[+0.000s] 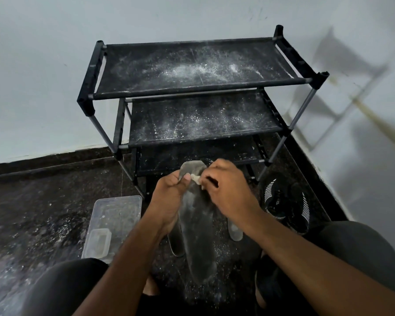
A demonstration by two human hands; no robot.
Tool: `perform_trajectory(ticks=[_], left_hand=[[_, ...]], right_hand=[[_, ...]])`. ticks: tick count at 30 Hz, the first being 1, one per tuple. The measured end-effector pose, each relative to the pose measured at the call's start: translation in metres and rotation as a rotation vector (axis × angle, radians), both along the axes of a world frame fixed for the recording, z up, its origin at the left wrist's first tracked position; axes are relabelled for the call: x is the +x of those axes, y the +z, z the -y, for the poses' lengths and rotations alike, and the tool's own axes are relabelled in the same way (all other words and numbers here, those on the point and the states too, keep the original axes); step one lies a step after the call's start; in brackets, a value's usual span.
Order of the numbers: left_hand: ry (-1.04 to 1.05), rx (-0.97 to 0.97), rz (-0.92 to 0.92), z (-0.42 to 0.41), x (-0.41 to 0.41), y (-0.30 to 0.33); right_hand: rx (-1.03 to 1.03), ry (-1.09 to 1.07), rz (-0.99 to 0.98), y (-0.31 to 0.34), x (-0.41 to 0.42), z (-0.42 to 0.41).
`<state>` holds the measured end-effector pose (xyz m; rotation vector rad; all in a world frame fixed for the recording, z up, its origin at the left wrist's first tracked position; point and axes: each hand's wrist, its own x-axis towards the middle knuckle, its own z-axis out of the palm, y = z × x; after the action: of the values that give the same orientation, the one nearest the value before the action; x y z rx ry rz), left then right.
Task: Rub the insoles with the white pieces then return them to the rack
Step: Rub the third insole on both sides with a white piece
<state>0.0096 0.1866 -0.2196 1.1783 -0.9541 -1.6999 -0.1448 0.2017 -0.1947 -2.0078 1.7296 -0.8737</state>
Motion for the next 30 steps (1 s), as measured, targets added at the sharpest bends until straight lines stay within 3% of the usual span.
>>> perform_trajectory(ticks=[5, 9, 14, 21, 26, 30], left_hand=[[0.037, -0.001, -0.037, 0.002, 0.002, -0.002], [-0.012, -0.013, -0.077, 0.001, 0.002, -0.001], [-0.055, 0.021, -0.104, -0.001, -0.002, 0.002], [-0.213, 0.336, -0.368, -0.007, -0.007, 0.005], [-0.212, 0.341, -0.421, -0.007, -0.008, 0.000], [-0.157, 0.347, -0.437, -0.003, -0.005, -0.005]], right_hand=[[-0.090, -0.051, -0.082, -0.004, 0.009, -0.007], [0.081, -0.119, 0.138, 0.004, 0.002, -0.002], [0.055, -0.152, 0.138, 0.005, 0.004, 0.000], [0.013, -0.285, 0.372, 0.013, -0.001, -0.003], [-0.161, -0.302, -0.029, 0.004, 0.001, -0.005], [-0.204, -0.021, -0.081, 0.000, 0.007, -0.006]])
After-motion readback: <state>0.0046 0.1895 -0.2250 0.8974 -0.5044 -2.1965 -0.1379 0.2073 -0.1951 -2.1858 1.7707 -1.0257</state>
